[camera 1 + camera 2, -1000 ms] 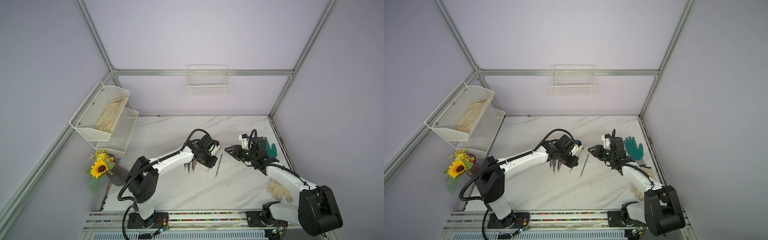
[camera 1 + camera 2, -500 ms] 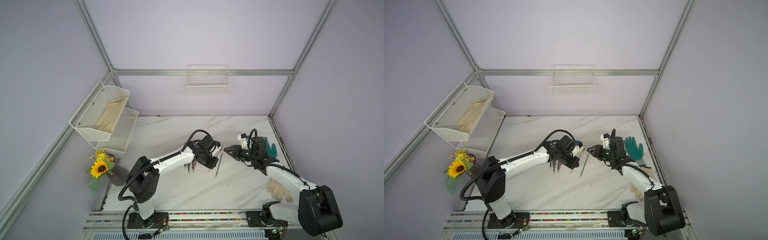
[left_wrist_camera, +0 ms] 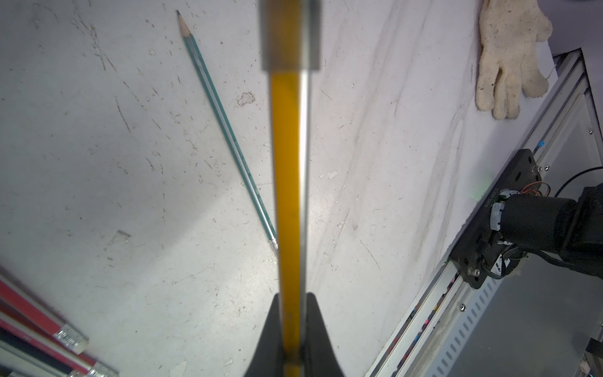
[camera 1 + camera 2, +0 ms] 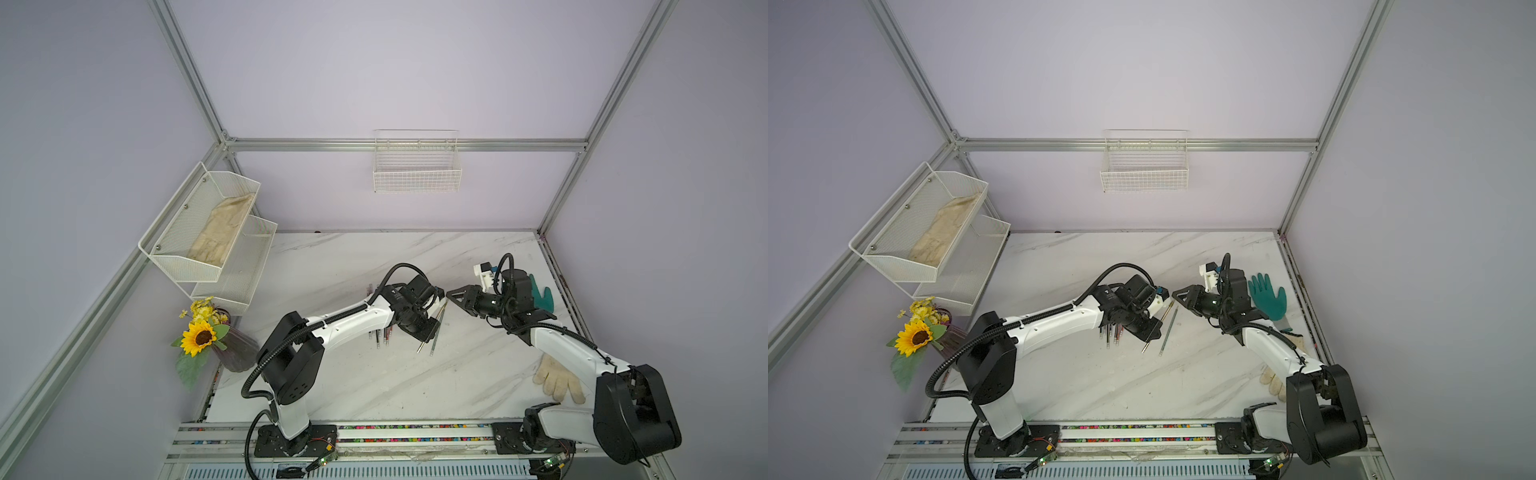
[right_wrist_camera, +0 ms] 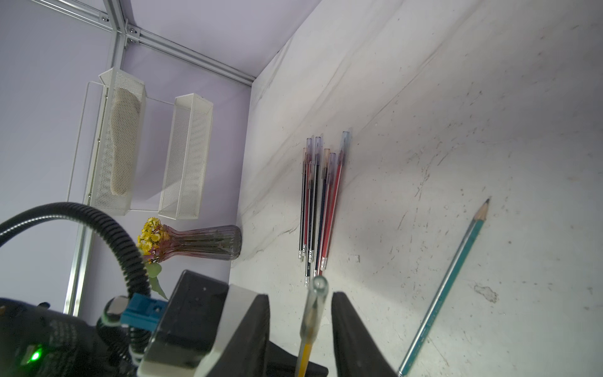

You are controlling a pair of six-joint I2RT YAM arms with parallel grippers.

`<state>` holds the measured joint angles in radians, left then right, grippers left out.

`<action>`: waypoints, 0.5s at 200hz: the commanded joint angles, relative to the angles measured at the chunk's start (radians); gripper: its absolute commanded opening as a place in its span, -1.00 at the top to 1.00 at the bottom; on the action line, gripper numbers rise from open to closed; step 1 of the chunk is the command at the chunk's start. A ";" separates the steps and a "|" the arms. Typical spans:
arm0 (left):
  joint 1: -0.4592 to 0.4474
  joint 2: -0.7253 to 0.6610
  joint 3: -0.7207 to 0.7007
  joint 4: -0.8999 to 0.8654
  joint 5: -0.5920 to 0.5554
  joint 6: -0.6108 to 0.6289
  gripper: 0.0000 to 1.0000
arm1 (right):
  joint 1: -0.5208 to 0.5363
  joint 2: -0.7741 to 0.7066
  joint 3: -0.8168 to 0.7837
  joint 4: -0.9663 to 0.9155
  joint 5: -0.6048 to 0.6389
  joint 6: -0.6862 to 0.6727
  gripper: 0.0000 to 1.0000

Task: Remove the protective cover of the pencils
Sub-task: Remove the protective sleeve from the pencil.

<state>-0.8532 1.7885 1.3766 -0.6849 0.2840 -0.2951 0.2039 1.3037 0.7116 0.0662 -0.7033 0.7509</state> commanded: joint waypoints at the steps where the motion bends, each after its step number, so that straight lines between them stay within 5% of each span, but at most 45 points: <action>1: -0.009 -0.006 0.031 0.021 0.024 0.008 1.00 | -0.001 0.013 0.024 0.011 0.008 0.007 0.33; 35: -0.013 -0.005 0.039 0.019 0.025 0.009 1.00 | -0.001 0.029 0.021 0.041 -0.003 0.021 0.37; 74: -0.016 0.007 0.038 0.017 0.010 0.000 1.00 | -0.001 0.052 0.008 0.073 -0.016 0.041 0.83; 100: -0.018 0.015 0.035 0.018 0.010 -0.002 1.00 | -0.001 0.035 0.019 0.037 0.016 0.025 0.92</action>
<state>-0.8646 1.7966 1.3766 -0.6811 0.2825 -0.2958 0.2039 1.3502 0.7116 0.0975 -0.7097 0.7815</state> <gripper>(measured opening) 0.071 0.111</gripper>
